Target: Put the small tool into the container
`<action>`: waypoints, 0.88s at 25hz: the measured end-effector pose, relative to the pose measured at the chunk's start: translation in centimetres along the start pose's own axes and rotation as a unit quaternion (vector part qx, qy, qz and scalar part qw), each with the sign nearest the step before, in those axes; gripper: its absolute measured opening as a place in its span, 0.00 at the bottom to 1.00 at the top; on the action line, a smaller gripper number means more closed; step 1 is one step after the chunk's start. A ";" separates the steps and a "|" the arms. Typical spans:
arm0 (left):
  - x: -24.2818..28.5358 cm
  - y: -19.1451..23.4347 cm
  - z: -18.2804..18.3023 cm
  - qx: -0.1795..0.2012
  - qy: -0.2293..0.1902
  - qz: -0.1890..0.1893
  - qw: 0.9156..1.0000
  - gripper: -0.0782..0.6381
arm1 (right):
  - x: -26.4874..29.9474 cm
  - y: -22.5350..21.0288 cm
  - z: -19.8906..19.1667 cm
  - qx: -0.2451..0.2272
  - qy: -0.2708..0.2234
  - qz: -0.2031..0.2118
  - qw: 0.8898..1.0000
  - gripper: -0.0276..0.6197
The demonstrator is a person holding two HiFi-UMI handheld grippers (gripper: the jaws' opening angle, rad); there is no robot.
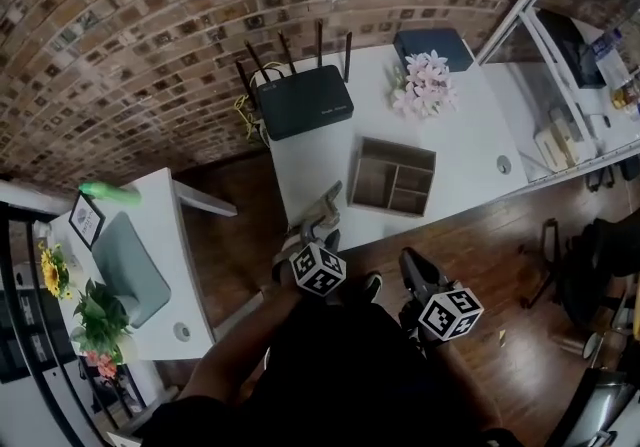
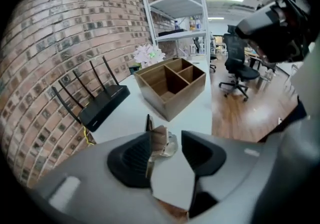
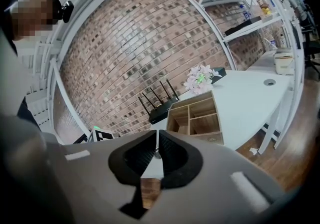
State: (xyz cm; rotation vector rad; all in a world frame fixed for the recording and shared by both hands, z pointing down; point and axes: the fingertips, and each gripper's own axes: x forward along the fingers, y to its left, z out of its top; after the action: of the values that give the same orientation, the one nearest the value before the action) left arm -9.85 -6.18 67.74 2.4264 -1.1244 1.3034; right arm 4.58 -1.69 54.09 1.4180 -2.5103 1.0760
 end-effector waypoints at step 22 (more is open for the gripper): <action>3.4 1.2 -1.9 0.058 0.087 0.063 0.993 0.27 | -2.4 -5.1 1.1 0.020 -0.011 -0.004 1.000 0.08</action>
State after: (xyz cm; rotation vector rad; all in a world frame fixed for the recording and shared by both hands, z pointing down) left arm -10.72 -7.99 71.29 2.2960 -1.2010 1.6262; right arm 10.15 -2.34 55.10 1.4574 -2.5088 1.1225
